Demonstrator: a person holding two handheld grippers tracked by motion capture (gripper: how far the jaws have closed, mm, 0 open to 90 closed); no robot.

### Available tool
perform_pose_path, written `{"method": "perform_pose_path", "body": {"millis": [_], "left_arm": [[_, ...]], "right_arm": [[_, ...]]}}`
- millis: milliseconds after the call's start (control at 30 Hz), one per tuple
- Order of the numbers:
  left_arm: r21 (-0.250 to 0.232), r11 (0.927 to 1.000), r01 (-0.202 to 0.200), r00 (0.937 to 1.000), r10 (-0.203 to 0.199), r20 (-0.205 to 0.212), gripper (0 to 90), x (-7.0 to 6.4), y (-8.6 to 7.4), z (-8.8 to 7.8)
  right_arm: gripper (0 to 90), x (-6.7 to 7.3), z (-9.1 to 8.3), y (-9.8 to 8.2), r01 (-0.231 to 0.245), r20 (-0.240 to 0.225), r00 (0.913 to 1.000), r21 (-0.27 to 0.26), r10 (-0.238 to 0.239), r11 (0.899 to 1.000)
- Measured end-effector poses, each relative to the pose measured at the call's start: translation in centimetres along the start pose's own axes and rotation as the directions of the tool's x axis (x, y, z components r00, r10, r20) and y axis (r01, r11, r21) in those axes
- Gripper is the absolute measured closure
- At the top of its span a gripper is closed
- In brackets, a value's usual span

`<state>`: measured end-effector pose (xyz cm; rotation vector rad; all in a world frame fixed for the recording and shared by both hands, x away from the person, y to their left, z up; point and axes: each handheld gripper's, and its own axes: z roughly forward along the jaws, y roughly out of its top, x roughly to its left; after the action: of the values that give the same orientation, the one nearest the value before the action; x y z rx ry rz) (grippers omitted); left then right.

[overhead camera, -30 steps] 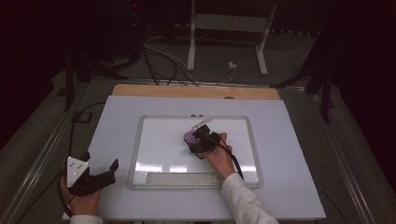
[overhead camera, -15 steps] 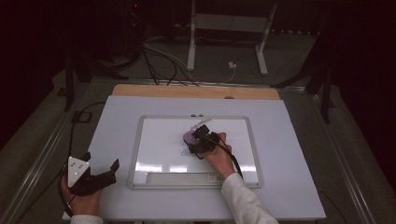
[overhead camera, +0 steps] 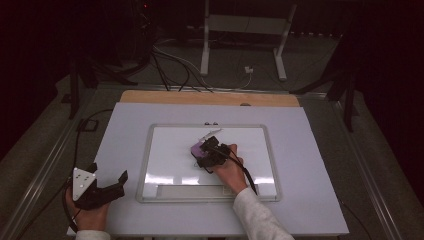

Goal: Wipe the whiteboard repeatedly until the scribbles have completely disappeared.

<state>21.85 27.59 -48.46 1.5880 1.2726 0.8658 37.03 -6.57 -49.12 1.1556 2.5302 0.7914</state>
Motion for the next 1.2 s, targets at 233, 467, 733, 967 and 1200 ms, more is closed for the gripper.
{"method": "perform_pose_path", "body": {"millis": [233,467,733,967,1200], "left_arm": [[0.003,1.0000,0.000,1.0000,0.000,0.004,0.6,-0.1,0.0,0.2],[-0.001,1.0000,0.002,1.0000,-0.002,-0.002,0.6,0.0,0.0,0.0],[0.008,1.0000,-0.004,1.0000,0.004,0.005,0.6,-0.1,-0.1,0.3],[0.001,1.0000,0.003,1.0000,-0.003,0.001,0.6,0.0,-0.1,0.0],[0.001,1.0000,0.003,1.0000,-0.003,0.002,0.6,0.1,-0.1,0.0]], "right_arm": [[41.3,-1.6,-0.1,-0.2,-0.082,0.052,0.9953,-0.002,0.082,0.997],[41.4,0.5,-0.1,0.0,0.015,-0.003,0.9999,0.007,-0.015,1.000],[41.3,-1.4,-0.2,-0.3,-0.072,0.038,0.9967,0.006,0.072,0.997],[41.4,-0.5,-0.2,-0.2,-0.022,0.028,0.9994,0.005,0.022,1.000],[41.4,-5.5,-0.9,-1.2,-0.174,0.132,0.9760,-0.002,0.173,0.985]]}}
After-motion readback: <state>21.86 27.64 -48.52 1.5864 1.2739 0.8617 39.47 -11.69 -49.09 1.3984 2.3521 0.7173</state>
